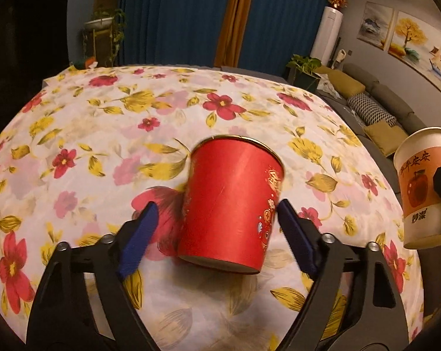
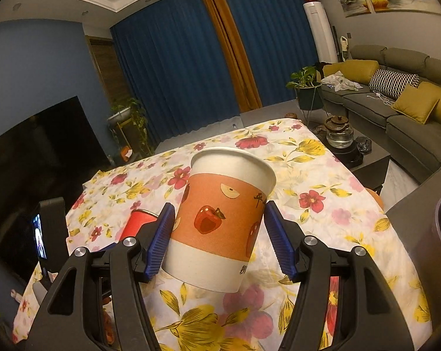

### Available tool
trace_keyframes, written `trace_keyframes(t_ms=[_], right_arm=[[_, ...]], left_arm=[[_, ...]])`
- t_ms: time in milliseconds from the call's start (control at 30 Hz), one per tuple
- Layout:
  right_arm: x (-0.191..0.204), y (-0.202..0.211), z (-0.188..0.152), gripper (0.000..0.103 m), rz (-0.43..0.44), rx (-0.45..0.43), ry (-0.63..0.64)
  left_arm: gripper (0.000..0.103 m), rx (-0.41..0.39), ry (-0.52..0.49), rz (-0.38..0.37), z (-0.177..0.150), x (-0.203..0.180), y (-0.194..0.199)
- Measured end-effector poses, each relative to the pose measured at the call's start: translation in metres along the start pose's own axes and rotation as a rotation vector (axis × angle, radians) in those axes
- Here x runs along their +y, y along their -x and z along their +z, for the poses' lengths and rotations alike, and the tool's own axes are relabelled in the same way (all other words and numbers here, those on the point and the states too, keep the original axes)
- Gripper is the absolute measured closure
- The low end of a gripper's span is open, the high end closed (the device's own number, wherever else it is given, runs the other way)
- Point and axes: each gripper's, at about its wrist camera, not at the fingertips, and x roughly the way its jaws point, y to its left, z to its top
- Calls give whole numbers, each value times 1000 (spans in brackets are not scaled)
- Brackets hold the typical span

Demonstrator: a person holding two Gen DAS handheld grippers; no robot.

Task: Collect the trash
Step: 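Grasp the red-white cup with the left tool while the right tool holds its cup, then carry both cups in both tools over the grey bin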

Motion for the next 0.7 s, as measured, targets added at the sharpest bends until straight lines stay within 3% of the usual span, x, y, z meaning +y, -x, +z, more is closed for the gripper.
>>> trace_keyframes(t_ms=[67, 400, 700], right_arm=[[1, 0, -1, 41, -2, 1, 4], [3, 0, -2, 41, -2, 0, 15], [2, 17, 6, 41, 26, -18, 9]], left_arm=[[41, 10, -2, -11, 0, 0, -2], [44, -48, -16, -16, -1, -2, 13], [44, -165, -26, -8, 2, -13, 68]])
